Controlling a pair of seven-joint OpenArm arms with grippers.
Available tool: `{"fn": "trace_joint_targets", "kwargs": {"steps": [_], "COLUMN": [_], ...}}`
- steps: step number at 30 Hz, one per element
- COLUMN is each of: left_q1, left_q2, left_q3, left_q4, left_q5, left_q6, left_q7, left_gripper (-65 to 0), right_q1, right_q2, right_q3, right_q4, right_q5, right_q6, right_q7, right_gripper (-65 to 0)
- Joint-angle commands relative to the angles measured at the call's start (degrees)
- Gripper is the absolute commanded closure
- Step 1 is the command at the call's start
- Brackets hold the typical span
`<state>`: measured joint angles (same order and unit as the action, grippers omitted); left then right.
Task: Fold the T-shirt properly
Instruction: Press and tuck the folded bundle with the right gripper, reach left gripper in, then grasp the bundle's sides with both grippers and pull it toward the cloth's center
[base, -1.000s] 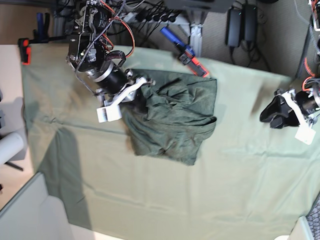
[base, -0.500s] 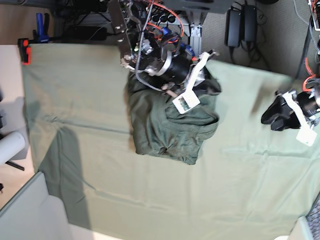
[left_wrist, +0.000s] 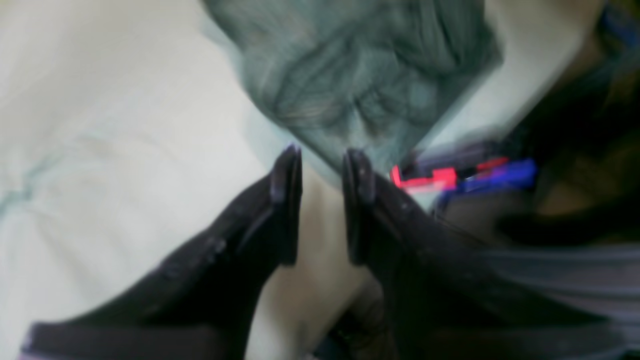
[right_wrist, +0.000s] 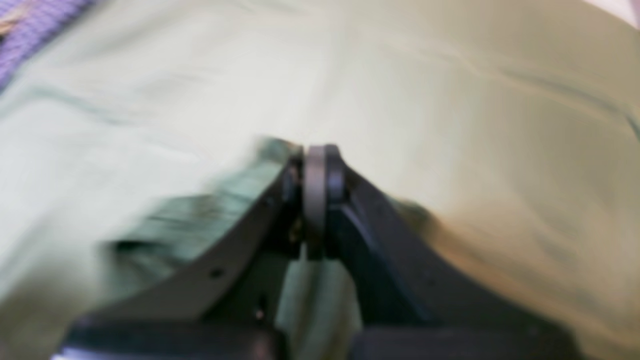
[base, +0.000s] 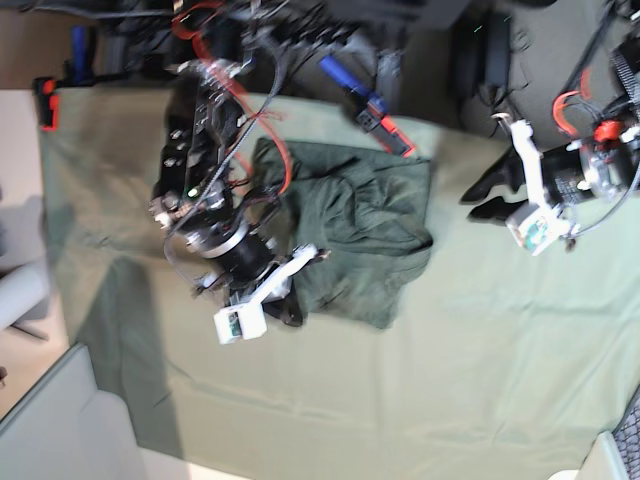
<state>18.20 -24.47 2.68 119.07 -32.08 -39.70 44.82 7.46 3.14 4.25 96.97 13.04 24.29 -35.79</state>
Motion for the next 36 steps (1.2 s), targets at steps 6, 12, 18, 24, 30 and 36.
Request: {"fn": "trace_joint_targets", "kwargs": {"steps": [6,12,18,24,30,36], "left_q1": [-2.05,-4.42,-7.89,-8.74,-8.81,-8.68], "left_q2": [-0.46,-0.44,-0.46,-0.28,-0.35,-0.33], "left_q3": [11.28,17.99,19.91,19.93,19.91,19.91], "left_q4": [-2.01,-6.32,-10.91,-13.49,-13.49,-14.51], "left_q5": [11.21,14.16,14.14,13.70,13.75,13.51], "left_q6": [-0.30,-0.30,-0.30,-0.30,-0.30,-0.30], "left_q7": [-5.53,-7.39,-8.11,-10.34,-10.32,-10.32], "left_gripper": [-8.6,-8.6,-8.6,-8.6,-8.6,-8.6], "right_q1": [8.83,15.82,18.86,19.06,19.17,18.99], "right_q2": [3.52,3.52,3.50,3.41,2.69,2.25], "right_q3": [2.25,2.23,0.31,-2.45,-6.27,-11.41], "right_q4": [-10.97,-25.75,-34.99,-38.07,-38.18,-38.23], "right_q5": [0.83,-2.69,-2.82,-3.96,-8.02,-12.22], "right_q6": [0.13,0.13,0.13,0.13,0.11,0.11], "right_q7": [5.44,14.27,15.34,19.12,19.10,19.04], "right_gripper": [0.0,0.0,0.0,0.0,0.0,0.0]}}
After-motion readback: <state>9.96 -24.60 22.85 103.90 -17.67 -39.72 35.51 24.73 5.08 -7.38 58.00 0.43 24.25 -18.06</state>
